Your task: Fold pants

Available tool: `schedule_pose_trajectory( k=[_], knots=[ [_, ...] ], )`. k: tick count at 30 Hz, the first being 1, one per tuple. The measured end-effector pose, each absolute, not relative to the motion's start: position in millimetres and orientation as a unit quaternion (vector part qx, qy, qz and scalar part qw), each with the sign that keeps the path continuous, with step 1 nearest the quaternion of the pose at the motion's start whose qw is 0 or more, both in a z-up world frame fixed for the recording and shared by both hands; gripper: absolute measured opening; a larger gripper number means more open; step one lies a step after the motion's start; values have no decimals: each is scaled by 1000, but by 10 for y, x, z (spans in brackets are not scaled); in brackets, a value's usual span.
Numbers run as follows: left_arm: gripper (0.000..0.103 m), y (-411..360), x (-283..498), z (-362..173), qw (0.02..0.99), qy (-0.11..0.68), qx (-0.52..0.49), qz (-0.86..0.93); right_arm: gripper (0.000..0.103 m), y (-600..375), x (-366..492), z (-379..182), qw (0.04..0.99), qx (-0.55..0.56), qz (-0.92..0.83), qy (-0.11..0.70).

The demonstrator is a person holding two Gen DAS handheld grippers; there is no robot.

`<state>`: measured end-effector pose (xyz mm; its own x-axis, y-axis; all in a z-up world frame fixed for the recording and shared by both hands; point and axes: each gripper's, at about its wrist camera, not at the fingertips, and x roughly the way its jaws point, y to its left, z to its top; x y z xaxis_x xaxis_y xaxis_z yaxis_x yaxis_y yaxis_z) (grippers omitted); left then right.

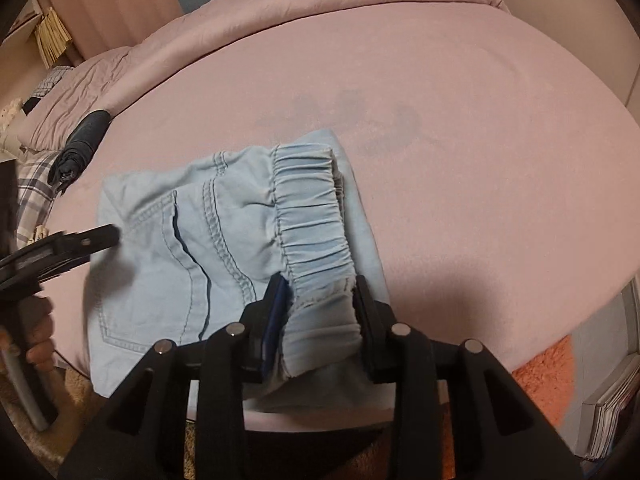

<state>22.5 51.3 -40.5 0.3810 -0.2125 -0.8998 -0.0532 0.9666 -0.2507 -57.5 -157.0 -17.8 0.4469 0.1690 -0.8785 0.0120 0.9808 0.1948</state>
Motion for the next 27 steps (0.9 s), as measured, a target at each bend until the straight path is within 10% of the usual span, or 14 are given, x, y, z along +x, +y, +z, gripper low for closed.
schedule_pose_trajectory(
  k=[27],
  knots=[
    [88, 604, -853, -429, 819, 548, -138, -96, 39, -1713, -593, -185, 838, 68, 60, 538]
  ],
)
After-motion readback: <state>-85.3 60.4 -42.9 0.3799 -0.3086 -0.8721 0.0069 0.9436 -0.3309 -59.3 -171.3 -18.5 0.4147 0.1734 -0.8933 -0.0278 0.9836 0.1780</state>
